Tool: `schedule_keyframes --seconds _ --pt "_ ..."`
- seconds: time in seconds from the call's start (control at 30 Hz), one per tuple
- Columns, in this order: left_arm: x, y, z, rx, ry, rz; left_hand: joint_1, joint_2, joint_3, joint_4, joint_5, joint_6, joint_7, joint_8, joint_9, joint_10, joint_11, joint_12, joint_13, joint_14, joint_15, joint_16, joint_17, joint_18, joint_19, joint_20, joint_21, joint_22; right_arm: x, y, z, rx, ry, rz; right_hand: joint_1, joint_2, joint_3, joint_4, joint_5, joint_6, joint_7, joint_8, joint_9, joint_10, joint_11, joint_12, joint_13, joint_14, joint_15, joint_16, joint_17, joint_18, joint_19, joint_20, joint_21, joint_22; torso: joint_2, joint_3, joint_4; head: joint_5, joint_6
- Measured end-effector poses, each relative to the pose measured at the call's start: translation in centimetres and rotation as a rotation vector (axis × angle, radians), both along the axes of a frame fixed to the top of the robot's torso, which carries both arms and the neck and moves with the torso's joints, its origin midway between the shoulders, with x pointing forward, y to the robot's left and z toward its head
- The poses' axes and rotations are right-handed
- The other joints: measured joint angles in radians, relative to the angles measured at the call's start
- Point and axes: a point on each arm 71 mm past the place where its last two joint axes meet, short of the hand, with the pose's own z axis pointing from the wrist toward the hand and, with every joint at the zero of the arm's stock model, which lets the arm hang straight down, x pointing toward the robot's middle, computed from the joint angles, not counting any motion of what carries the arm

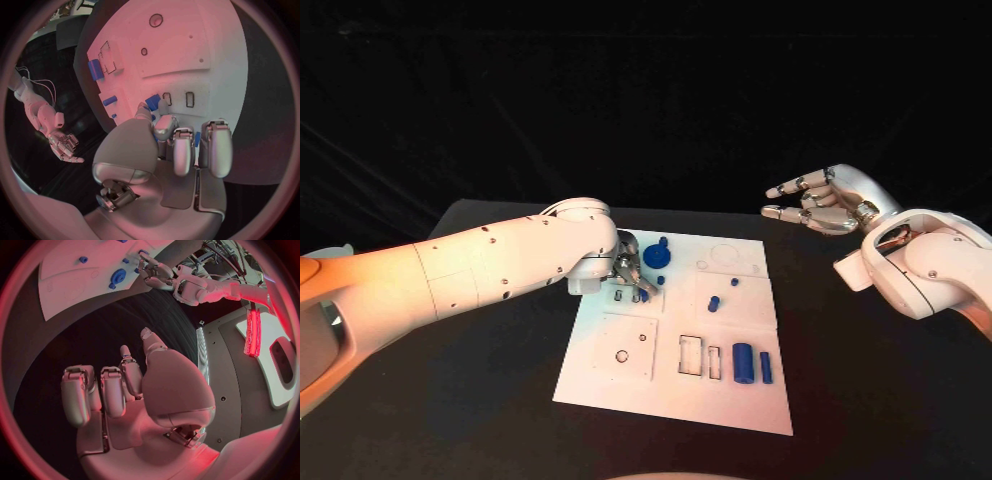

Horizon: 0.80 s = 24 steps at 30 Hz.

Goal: Assemble the parts on the task board

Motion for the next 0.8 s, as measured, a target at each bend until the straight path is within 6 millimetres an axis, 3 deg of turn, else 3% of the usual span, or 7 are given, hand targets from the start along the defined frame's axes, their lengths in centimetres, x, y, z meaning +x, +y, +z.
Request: schedule_keyframes --seconds 0.23,0.3,0.4,0.63,0.7,0.73,0.8 --pt "0.05 -0.13 0.13 -0.009 0.003 0.002 0.099 0.021 0.09 -0.05 0.007 -0.02 -0.005 -0.001 -0.002 -0.004 -0.004 -0.01 -0.009 0.001 -0.006 0.0 0.0 0.0 -0.002 -0.006 0.0 0.0 0.02 0.04 -0.03 0.0 0.001 0.0 0.0 0.0 0.0 0.0 0.004 0.0 0.0 0.0 0.0 0.0 0.0 0.0 0.0 0.0 0.0 0.0 0.0 0.0 0.0 0.0 0.0 0.0 0.0 -0.0001 -0.0004 0.002 -0.002" --pt "0.08 -0.17 0.19 -0.012 0.004 0.002 0.12 0.019 0.121 -0.065 0.028 -0.026 -0.004 -0.01 -0.007 -0.007 -0.007 -0.014 -0.013 0.0 -0.007 0.0 0.0 0.0 0.0 -0.007 0.0 0.0 0.02 0.05 -0.04 0.0 0.002 0.001 0.0 0.0 0.0 0.0 0.006 0.0 0.0 0.0 0.0 0.0 0.0 0.0 0.0 0.0 0.0 0.0 0.0 0.0 0.0 0.0 0.0 0.0 0.0 -0.0001 -0.0005 0.002 -0.002" --pt "0.08 -0.2 0.2 -0.016 0.007 0.003 0.135 0.009 0.141 -0.058 0.057 -0.028 -0.003 -0.02 -0.01 -0.007 -0.007 -0.018 -0.017 0.0 -0.007 0.0 0.0 0.0 0.0 -0.007 -0.004 0.0 0.02 0.07 -0.05 -0.001 0.002 0.001 0.0 0.0 0.0 0.0 0.006 0.0 0.0 0.0 0.0 0.0 0.0 0.0 0.0 0.0 0.0 0.0 0.0 0.0 0.0 0.0 0.0 0.0 0.0 -0.0001 -0.0004 0.002 -0.003" --pt "0.04 -0.21 0.13 -0.023 0.015 0.005 0.173 -0.03 0.2 0.0 0.085 -0.032 0.0 -0.043 -0.025 -0.014 0.0 -0.033 -0.029 0.0 -0.007 0.0 0.001 0.0 0.0 -0.007 -0.004 0.0 0.01 0.08 -0.07 -0.001 0.004 0.002 0.0 0.0 -0.002 0.002 0.006 0.0 0.0 0.0 0.0 0.0 0.0 0.0 0.0 0.0 0.0 0.0 0.0 0.0 0.0 0.0 0.0 0.0 0.0 0.0006 -0.0002 0.001 -0.004" --pt "0.01 -0.2 0.06 -0.024 0.018 0.006 0.176 -0.054 0.225 0.023 0.104 -0.034 0.002 -0.051 -0.027 -0.015 0.0 -0.038 -0.033 0.0 -0.007 0.0 0.001 0.0 0.0 -0.007 -0.004 0.0 0.01 0.08 -0.07 -0.001 0.004 0.002 0.0 0.0 -0.003 0.003 0.006 0.0 0.0 0.0 0.0 0.0 0.0 0.0 0.0 0.0 0.0 0.0 0.0 0.0 0.0 0.0 0.0 0.0 0.0 0.0005 -0.0001 0.001 -0.004" --pt "-0.02 -0.18 0.02 -0.025 0.02 0.006 0.179 -0.074 0.243 0.04 0.134 -0.038 0.007 -0.055 -0.029 -0.019 0.004 -0.042 -0.035 0.0 -0.007 0.0 0.001 0.0 0.0 -0.007 -0.008 0.0 0.01 0.08 -0.07 -0.002 0.004 0.002 0.0 0.0 -0.003 0.003 0.006 0.0 0.0 0.0 0.0 0.0 0.0 0.0 0.0 0.0 0.0 0.0 0.0 0.0 0.0 0.0 0.0 0.0 0.0 0.0005 -0.0001 0.001 -0.004" --pt "-0.06 -0.16 -0.05 -0.027 0.022 0.007 0.163 -0.116 0.316 0.042 0.162 -0.039 0.007 -0.056 -0.03 -0.022 0.007 -0.046 -0.037 0.0 -0.007 0.0 0.001 0.0 0.0 -0.007 -0.008 0.0 0.01 0.08 -0.08 -0.002 0.005 0.003 0.0 0.0 -0.003 0.003 0.006 0.0 0.0 0.0 0.0 0.0 0.0 0.0 0.0 0.0 0.0 0.0 0.0 0.0 0.0 0.0 0.0 0.0 0.0 0.0005 0.0 0.001 -0.004"
